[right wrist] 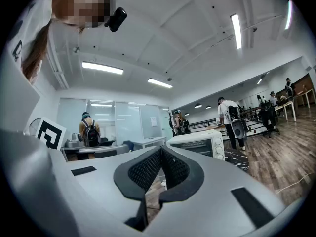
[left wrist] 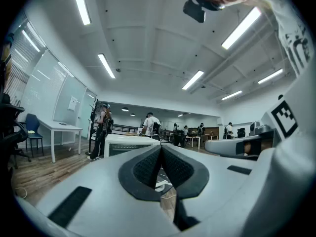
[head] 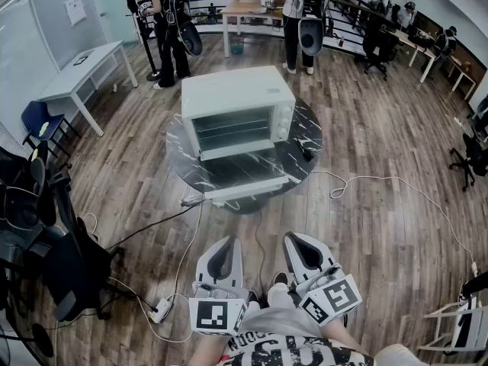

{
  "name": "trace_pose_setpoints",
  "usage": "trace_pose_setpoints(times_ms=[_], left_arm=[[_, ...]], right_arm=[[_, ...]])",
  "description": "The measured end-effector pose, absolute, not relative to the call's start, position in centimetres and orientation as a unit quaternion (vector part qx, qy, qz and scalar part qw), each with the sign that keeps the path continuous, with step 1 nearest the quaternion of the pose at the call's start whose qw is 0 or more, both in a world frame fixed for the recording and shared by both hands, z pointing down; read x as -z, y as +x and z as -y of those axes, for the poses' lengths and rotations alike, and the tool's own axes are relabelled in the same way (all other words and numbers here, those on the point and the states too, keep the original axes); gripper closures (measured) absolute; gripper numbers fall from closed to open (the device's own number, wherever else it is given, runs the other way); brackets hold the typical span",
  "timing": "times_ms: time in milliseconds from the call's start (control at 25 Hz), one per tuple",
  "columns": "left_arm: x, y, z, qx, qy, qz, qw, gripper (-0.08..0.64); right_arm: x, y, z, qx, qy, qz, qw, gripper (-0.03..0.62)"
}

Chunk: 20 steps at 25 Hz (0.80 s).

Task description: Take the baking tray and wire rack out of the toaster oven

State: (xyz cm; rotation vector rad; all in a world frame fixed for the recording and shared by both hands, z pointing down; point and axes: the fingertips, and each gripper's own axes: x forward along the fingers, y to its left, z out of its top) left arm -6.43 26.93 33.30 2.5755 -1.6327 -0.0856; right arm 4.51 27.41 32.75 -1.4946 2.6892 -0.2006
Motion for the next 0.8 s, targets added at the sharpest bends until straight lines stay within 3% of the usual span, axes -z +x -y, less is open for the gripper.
trace_pose_setpoints(times_ms=[800], left_arm=[[-33.4,-1.5,-21.5,0.041,0.837,0.542,0.064,0.558]], right_arm=[[-32.3,8.9,-21.8,0.053,-0.453,-0.890,0.021,0.589]])
